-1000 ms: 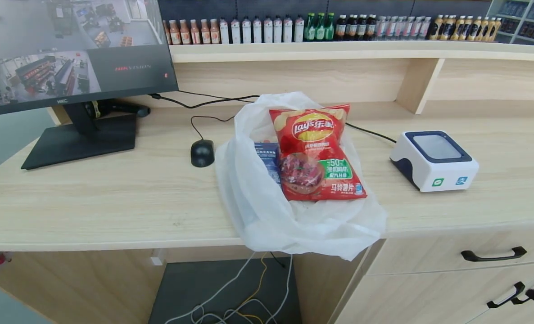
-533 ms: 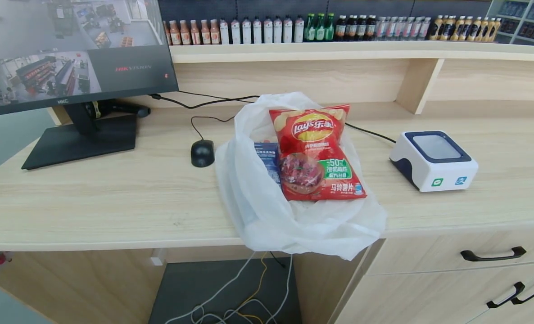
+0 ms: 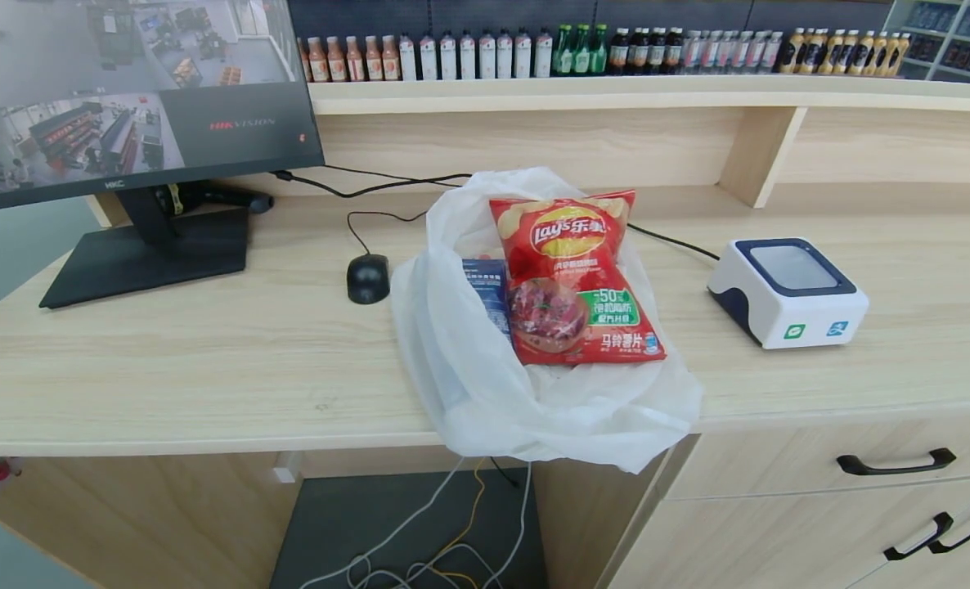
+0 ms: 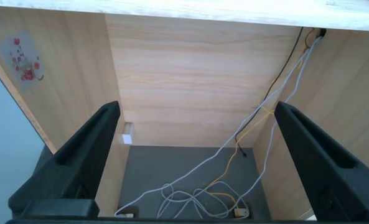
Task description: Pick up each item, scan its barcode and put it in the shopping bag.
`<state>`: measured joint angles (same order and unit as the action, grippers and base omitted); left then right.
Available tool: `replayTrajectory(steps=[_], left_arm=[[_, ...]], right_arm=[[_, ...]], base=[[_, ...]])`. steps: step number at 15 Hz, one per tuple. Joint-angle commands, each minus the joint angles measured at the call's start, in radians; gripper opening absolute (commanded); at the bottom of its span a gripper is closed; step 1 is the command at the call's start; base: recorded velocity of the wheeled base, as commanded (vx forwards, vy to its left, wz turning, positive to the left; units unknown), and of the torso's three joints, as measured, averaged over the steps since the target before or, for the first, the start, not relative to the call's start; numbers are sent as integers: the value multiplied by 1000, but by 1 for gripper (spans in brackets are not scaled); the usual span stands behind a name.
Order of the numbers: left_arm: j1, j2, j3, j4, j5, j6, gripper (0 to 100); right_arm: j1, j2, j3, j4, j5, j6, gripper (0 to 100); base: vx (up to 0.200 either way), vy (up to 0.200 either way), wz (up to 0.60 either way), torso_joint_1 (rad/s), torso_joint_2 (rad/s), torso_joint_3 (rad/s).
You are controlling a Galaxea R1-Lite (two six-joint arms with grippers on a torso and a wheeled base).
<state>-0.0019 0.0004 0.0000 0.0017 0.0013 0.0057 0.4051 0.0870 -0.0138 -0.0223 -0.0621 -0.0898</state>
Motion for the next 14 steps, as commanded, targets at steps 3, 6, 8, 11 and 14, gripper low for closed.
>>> replayTrajectory(steps=[3,6,8,11,14], left_arm=[[0,0,0,0,0,-4,100],[0,0,0,0,0,-3,100],[2,0,0,0,0,-4,100],[0,0,0,0,0,-4,100],[0,0,0,-2,0,-9,100]], right_arm=[[-221,10,6,-24,-67,24,100],[-424,65,3,-8,16,31,100],[-411,-16,12,22,91,25,100],[-405,-87,12,21,79,94,100],[-405,-87,12,21,79,90,100]], base=[[0,0,0,0,0,0],[0,0,0,0,0,0],[0,0,0,0,0,0],[0,0,0,0,0,0],[-67,0,0,1,2,1]])
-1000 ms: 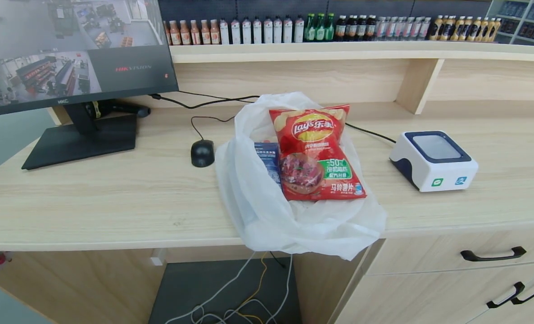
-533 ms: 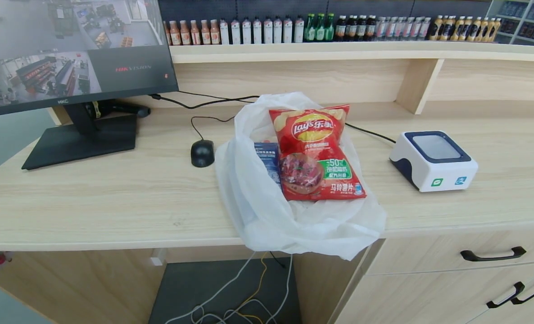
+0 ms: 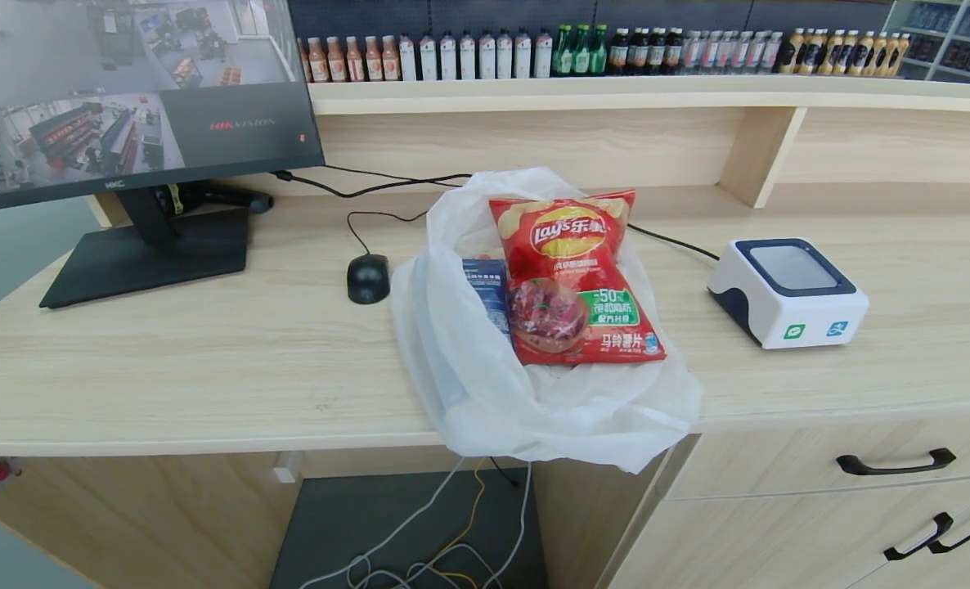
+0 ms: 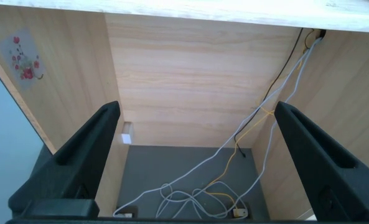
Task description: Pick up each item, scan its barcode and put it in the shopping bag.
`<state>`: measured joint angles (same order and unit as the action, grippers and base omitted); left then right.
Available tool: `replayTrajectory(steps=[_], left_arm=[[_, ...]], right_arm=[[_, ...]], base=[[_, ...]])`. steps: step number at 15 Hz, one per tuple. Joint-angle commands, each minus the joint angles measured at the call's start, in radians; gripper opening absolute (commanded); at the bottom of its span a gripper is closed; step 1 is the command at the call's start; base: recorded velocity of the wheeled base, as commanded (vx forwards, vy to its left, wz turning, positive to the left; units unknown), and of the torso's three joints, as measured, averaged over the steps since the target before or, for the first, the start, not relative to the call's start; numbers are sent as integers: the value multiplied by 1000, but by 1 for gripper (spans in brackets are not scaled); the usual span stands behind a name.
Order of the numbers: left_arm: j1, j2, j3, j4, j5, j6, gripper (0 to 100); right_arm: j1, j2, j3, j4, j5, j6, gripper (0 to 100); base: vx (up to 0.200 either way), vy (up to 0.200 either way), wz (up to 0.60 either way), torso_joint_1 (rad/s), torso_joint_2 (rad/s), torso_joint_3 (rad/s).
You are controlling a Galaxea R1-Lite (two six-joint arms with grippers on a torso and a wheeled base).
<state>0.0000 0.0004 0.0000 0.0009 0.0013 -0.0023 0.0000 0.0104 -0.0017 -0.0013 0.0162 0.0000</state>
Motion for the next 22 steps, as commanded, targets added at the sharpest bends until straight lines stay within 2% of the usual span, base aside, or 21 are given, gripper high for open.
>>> replayTrajectory(steps=[1,7,22], left_arm=[[-2,0,0,-1,0,-1,100],[0,0,0,-1,0,-2,100],[0,0,0,1,2,-13,100]], right_arm=[[0,-10,0,0,1,0,100],[0,-10,0,0,1,0,100],[0,-10,0,0,1,-3,100]], base=[[-200,0,0,7,2,-2],[-33,0,0,0,0,0],[0,-200,0,6,3,2]])
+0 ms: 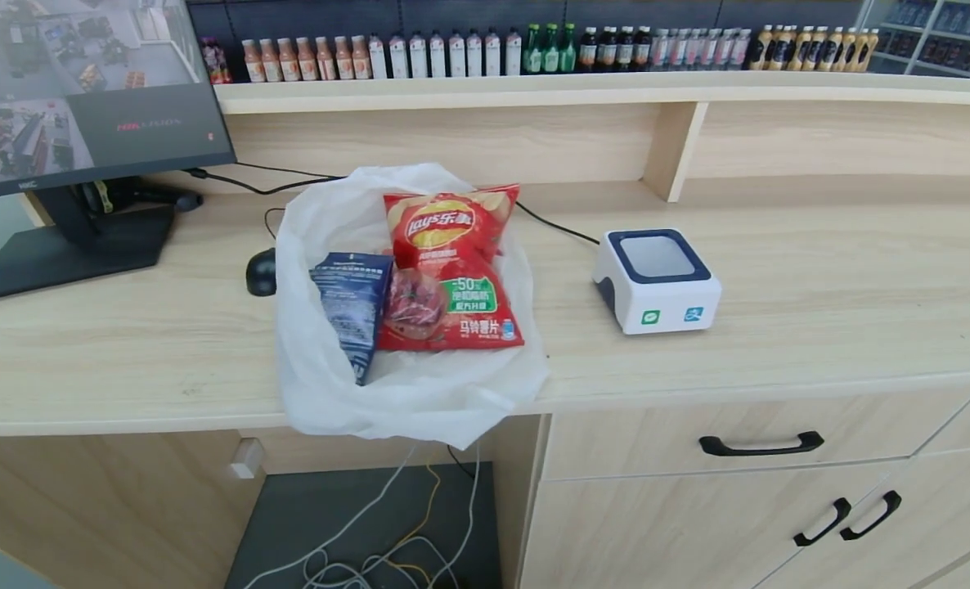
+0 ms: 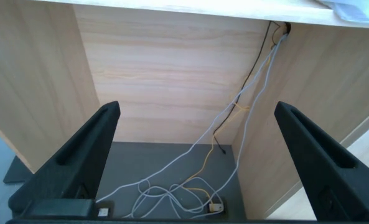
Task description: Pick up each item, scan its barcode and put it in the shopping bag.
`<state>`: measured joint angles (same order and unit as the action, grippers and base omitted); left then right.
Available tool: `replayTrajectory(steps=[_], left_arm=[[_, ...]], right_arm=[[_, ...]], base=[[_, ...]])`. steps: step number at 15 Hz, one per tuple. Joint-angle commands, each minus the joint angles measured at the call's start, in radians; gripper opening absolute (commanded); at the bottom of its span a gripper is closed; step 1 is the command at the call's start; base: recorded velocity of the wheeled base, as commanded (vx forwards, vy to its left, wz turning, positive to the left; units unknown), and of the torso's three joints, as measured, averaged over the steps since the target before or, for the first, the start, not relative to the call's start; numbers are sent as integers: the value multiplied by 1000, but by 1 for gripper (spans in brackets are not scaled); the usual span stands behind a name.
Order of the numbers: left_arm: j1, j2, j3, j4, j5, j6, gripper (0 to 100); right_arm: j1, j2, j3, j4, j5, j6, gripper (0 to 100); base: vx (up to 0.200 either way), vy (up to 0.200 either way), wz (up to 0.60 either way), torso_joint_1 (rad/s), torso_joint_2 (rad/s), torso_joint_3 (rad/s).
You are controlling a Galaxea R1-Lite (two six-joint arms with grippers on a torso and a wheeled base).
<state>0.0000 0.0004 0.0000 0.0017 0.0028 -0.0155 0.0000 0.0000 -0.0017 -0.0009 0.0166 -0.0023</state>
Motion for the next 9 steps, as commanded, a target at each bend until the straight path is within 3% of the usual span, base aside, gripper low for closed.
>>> replayTrajectory(steps=[1,8,9], left_arm=[[0,0,0,0,0,0,100],[0,0,0,0,0,0,100],[0,0,0,0,-1,2,100]], right_arm=[[0,0,0,-1,0,-1,100],[2,0,0,-1,-1,7,100],[2,0,0,-1,-1,7,100]], base=[[0,-200,0,2,-2,-2],[0,-200,0,3,0,3],[0,0,0,0,0,0]])
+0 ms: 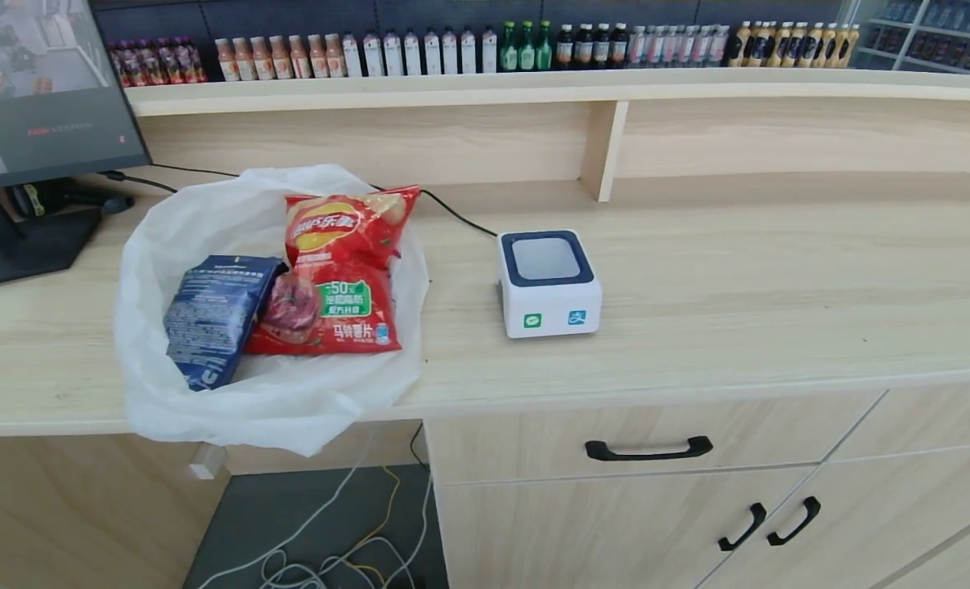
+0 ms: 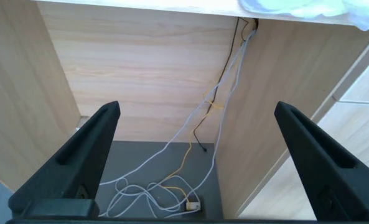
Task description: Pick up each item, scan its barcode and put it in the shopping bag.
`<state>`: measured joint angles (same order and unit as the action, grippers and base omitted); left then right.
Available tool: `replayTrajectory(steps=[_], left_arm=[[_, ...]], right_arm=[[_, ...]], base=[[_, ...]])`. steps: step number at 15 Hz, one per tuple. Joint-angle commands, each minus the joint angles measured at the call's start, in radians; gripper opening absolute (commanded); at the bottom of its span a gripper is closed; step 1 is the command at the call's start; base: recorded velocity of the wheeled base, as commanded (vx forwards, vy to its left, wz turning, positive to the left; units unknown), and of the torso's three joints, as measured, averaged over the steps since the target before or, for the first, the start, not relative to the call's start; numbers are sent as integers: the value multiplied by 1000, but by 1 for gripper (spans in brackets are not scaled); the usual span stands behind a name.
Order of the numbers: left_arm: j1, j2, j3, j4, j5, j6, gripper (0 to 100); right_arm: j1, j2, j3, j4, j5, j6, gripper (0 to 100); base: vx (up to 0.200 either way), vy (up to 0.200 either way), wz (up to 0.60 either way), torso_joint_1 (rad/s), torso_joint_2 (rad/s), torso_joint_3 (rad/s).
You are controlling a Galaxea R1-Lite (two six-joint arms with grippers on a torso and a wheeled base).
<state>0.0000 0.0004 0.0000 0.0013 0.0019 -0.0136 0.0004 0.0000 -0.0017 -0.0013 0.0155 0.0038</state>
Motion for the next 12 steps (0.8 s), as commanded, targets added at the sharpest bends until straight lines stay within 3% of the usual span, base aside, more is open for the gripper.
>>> replayTrajectory(steps=[1,12], left_arm=[[0,0,0,0,1,1,100],[0,0,0,0,0,7,100]], right_arm=[[0,0,0,0,0,2,100],[0,0,0,0,0,5,100]], base=[[0,0,0,0,0,0],[0,0,0,0,0,0]])
